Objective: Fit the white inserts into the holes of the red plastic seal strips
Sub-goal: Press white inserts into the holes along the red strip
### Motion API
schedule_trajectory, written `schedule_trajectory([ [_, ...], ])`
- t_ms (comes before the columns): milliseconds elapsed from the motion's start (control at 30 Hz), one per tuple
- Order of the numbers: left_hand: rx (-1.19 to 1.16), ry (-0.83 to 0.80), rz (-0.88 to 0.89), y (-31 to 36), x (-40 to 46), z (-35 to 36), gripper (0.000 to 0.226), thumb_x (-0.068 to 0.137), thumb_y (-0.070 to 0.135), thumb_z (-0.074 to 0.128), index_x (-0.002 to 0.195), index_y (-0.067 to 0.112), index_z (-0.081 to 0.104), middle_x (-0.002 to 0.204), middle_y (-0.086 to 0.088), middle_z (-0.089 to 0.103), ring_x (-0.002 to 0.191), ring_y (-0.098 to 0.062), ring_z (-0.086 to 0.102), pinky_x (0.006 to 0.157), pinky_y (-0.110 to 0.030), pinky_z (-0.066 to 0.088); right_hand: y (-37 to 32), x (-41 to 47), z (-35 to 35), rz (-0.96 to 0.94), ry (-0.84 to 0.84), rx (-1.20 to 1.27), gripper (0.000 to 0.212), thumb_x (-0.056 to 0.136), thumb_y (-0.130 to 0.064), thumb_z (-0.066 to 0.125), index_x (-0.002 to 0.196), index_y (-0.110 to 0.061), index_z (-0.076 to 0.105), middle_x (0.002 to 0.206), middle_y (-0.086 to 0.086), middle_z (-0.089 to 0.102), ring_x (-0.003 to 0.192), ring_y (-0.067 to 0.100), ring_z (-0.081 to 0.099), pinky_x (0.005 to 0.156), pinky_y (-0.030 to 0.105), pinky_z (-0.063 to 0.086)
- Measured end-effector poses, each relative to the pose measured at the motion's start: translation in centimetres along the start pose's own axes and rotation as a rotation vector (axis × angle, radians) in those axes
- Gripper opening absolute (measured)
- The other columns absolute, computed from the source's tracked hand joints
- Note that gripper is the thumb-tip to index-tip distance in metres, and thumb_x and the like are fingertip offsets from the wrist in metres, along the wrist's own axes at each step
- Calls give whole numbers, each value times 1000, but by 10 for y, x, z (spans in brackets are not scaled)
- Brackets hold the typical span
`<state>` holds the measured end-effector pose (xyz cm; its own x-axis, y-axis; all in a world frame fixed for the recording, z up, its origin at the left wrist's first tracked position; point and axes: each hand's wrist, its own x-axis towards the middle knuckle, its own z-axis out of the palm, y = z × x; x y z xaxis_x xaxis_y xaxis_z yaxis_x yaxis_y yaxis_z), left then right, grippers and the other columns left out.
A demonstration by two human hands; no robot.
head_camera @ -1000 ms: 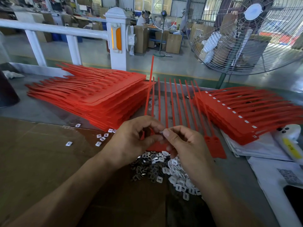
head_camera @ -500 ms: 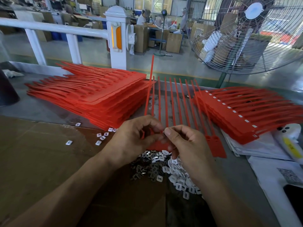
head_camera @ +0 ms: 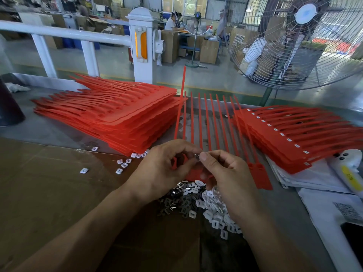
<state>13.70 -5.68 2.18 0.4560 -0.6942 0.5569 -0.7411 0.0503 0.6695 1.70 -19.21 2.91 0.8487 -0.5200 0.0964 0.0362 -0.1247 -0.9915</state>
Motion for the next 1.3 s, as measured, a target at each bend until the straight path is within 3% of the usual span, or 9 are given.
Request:
schedule_trajectory([
  [167,-47,-24,-23,1,0,-1,27,96,10,67,118,24,73,99,6,69,88,-23,68,69,-32,52,0,0,0,-20,-26,-11,14,99,-32,68,89,-27,76,74,-4,69,65,8,64,58,20,51],
  [267,-55,-8,-36,1,-1,0,33,91,13,73,122,25,71,100,4,69,84,-23,67,69,-32,53,-1,0,0,-29,-33,-7,15,99,-31,67,89,-27,76,76,-3,70,67,9,64,58,20,51],
  [433,-96,21,-62,0,0,0,18,89,18,76,106,24,72,94,4,72,82,-23,68,72,-44,54,-2,-1,1,-36,-45,-29,15,99,-31,66,88,-29,76,77,-8,73,67,6,64,58,19,51],
  [533,-82,23,-48,-2,0,-1,15,91,19,75,104,26,72,94,6,73,88,-21,71,75,-42,56,-2,-2,1,-41,-40,-53,16,100,-31,65,88,-31,76,78,-8,74,68,4,65,60,19,51],
  [667,-70,54,-24,-2,0,-2,13,92,20,73,104,24,73,95,9,72,87,-13,70,74,-21,53,-2,-2,0,-39,-24,-46,16,100,-32,65,88,-31,76,77,-6,73,64,3,63,57,17,50],
  [733,-70,51,-13,-2,0,-2,14,92,18,73,105,24,73,95,8,72,87,-14,70,73,-19,51,-2,-1,0,-48,-17,-42,15,99,-32,66,88,-30,76,80,-4,74,65,4,64,58,18,51],
  [867,-90,22,-31,0,0,-1,16,93,14,72,105,25,74,94,4,72,88,-24,69,74,-44,55,-1,-1,0,-55,-24,-18,14,99,-32,67,89,-30,76,80,-5,75,69,5,67,59,19,51],
  [933,-93,19,-23,0,0,0,16,93,14,72,105,25,75,93,3,71,86,-26,69,72,-48,53,-1,-1,-1,-51,-27,-17,13,99,-32,67,89,-31,76,79,-5,75,68,4,67,59,19,51],
  [1300,-2,168,39,-2,1,0,6,94,22,72,97,25,76,93,9,70,88,-19,69,72,-25,53,-1,0,0,-18,-15,32,17,100,-31,66,86,-27,76,86,2,77,67,8,65,58,21,51],
])
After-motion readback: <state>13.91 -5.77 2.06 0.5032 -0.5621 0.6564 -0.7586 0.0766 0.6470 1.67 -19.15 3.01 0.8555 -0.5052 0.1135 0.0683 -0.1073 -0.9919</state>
